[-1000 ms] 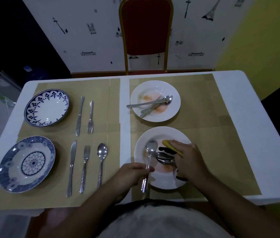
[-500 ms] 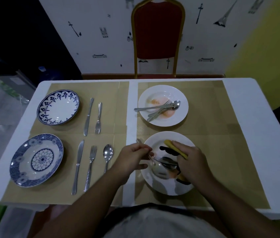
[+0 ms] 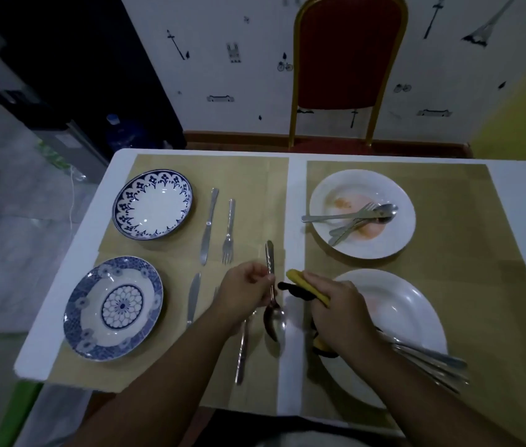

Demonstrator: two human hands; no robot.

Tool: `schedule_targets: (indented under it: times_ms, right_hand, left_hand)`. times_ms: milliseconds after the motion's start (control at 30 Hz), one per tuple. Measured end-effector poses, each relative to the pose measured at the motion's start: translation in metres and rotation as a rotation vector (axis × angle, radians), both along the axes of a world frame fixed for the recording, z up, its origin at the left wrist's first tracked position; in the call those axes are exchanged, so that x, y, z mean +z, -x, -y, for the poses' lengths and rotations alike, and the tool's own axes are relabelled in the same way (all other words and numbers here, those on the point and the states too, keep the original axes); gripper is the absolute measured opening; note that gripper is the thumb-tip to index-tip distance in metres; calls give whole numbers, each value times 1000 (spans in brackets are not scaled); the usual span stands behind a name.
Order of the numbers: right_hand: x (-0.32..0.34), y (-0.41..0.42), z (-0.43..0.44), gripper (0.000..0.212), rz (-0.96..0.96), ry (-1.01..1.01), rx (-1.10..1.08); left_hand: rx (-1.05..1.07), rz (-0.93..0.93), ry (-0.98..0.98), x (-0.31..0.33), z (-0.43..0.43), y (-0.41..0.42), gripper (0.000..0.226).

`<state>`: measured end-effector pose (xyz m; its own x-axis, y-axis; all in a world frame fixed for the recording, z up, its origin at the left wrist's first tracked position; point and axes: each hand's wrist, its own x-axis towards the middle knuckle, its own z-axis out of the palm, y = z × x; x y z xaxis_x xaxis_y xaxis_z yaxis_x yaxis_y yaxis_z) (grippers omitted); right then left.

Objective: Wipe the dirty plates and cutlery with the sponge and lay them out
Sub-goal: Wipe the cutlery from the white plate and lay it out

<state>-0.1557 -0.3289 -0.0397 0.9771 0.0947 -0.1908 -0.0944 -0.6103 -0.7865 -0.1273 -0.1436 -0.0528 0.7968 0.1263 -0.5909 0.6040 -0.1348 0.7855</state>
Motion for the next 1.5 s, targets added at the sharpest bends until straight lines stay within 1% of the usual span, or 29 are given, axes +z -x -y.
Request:
schedule_targets:
  times_ms: [100, 233, 400, 467, 567, 600, 667, 700, 733, 767, 800, 1033, 1133, 1333, 1500]
  right_hand:
    - [-5, -26, -30, 54, -39, 5, -75]
    - [-10, -65, -64, 54, -57, 23, -127]
    - [-25, -105, -83, 53, -46, 156, -167]
    - [-31, -112, -88, 53, -53, 207, -170]
    - [-47, -118, -91, 55, -11, 313, -116]
    - [-55, -117, -90, 55, 5, 353, -77]
    - [-68, -114, -89, 55, 35, 449, -5]
    - [-72, -112, -89, 56, 44, 491, 10]
    - [-75, -110, -90, 56, 49, 525, 15]
    - [-76, -109, -91, 56, 54, 547, 17]
    - [-77, -108, -91, 56, 64, 556, 19]
    - [-73, -104, -91, 56, 56, 514, -24]
    - [-62, -97, -89, 55, 61, 474, -57]
    - [-37, -74, -71, 56, 105, 395, -95]
    - [-20, -46, -29, 61, 161, 309, -24]
  left_hand:
    - [-49, 31, -66, -9, -25, -39, 16]
    - [-99, 92, -127, -24, -45, -101, 20]
    - [-227, 181, -275, -43, -51, -151, 24]
    - [-287, 208, -380, -49, -52, -156, 30]
    - [-362, 266, -466, -55, -58, -144, 38]
    - [-435, 347, -505, -56, -61, -137, 36]
    - [-645, 558, -649, -63, -68, -120, 27]
    - [-730, 631, -729, -66, -71, -111, 33]
    - [-791, 655, -781, -69, -73, -102, 44]
    - [-826, 644, -810, -71, -75, -95, 53]
    - [-843, 628, -829, -74, -75, -90, 56]
    - [-874, 514, -875, -75, -68, -83, 55]
    - [-872, 485, -857, -71, -65, -82, 56]
    - [-806, 519, -832, -41, -49, -64, 57]
    - [-775, 585, -820, -21, -12, -23, 59]
